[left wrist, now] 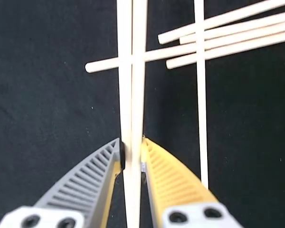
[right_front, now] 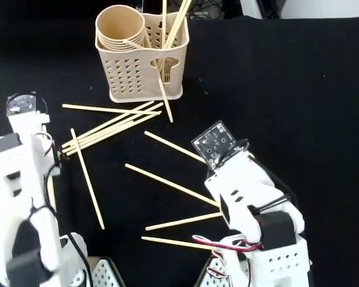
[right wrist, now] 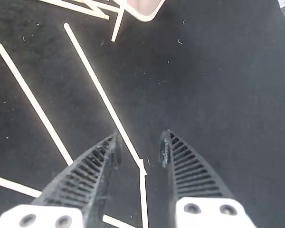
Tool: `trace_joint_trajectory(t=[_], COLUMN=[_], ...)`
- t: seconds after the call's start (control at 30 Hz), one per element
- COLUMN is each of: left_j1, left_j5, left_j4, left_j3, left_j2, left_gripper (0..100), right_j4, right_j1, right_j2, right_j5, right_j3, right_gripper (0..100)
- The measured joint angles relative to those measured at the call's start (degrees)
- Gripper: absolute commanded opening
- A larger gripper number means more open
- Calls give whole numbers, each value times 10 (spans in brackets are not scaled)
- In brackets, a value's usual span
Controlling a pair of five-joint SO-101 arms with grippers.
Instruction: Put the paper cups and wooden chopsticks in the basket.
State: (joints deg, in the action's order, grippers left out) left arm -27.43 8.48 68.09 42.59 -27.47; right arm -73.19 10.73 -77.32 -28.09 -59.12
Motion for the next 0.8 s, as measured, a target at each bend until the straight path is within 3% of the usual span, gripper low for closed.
trace_joint_trajectory(t=[0.27, 0.57, 0.8], left_j1=[7, 122, 165], left_j5=[-29, -116, -164], left_j4=[-99, -118, -222], left_j3=[49, -37, -65], left_j2=[-154, -206, -206], left_gripper=[30, 30, 30], right_j4=[70, 151, 238], right_j1=[-40, -91, -94], right_j2=[0, 0, 0], right_j5=[0, 2, 100], right_j3=[-78, -200, -277], right_gripper=[148, 148, 148])
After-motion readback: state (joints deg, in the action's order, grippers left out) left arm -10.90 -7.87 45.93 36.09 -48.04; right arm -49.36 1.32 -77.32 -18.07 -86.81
